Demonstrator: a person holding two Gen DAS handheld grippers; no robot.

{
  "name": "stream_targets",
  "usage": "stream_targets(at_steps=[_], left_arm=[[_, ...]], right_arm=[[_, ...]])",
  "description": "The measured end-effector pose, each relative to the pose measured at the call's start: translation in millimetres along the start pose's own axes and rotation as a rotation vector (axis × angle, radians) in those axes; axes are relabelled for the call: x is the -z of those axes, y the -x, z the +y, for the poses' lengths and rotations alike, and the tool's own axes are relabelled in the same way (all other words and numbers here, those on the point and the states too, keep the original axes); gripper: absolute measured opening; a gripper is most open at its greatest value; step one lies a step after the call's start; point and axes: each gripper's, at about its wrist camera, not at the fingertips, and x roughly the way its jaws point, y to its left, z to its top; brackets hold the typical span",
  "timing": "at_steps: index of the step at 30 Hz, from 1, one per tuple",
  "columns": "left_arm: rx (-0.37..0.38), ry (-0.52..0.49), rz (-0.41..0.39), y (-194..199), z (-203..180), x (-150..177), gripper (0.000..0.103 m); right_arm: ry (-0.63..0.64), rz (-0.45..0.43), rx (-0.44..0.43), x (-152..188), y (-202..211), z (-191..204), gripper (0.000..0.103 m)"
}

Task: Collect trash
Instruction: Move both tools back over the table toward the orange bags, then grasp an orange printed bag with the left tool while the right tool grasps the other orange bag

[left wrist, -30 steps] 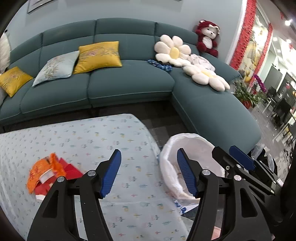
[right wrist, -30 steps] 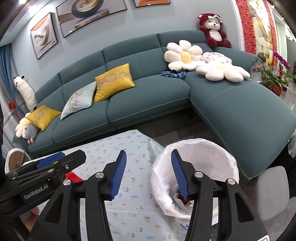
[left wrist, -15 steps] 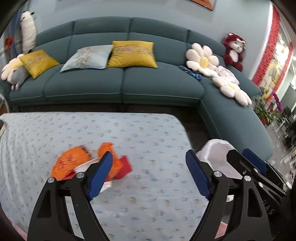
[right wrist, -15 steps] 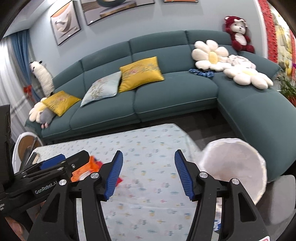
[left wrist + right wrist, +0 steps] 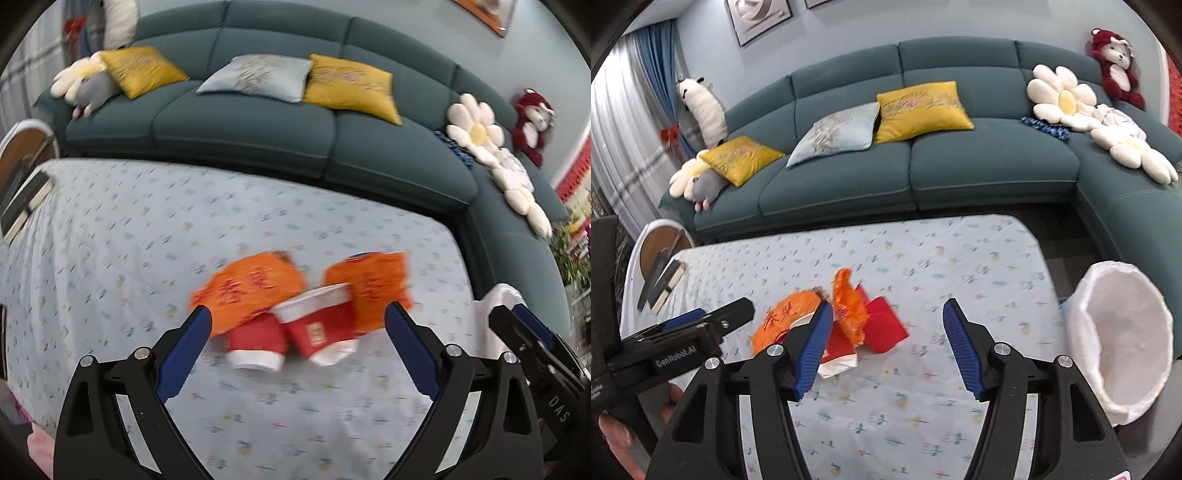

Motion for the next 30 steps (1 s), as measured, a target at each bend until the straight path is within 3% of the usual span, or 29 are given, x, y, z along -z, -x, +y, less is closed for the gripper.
stream_targets(at_steps=[9, 21, 24, 28, 29, 30], left_arm=[[-0.035, 0.084, 0.079, -39, 64, 2, 0.09], [0.064, 0.128, 0.218, -113, 83, 2, 0.09], [0.083, 0.13, 0.233, -124, 80, 2, 0.082], [0.098, 0.113, 0.237, -131, 72, 3, 0.059], [0.099, 0.11, 0.235, -131, 72, 3, 0.055], [0.101, 0.103, 0.23, -130, 69, 3, 0.044]], right_arm=[[0.027, 0.063, 0.0, 1, -46, 30, 0.06], [0.049, 0.13, 0.042, 1, -100, 43, 0.06], [0.059, 0.146, 0.043, 4, -108, 43, 0.056], [0.068, 0.167, 0.036, 7, -113, 41, 0.032], [0.068, 0.167, 0.032, 7, -113, 40, 0.03], [0.067, 0.166, 0.028, 7, -112, 40, 0.028]])
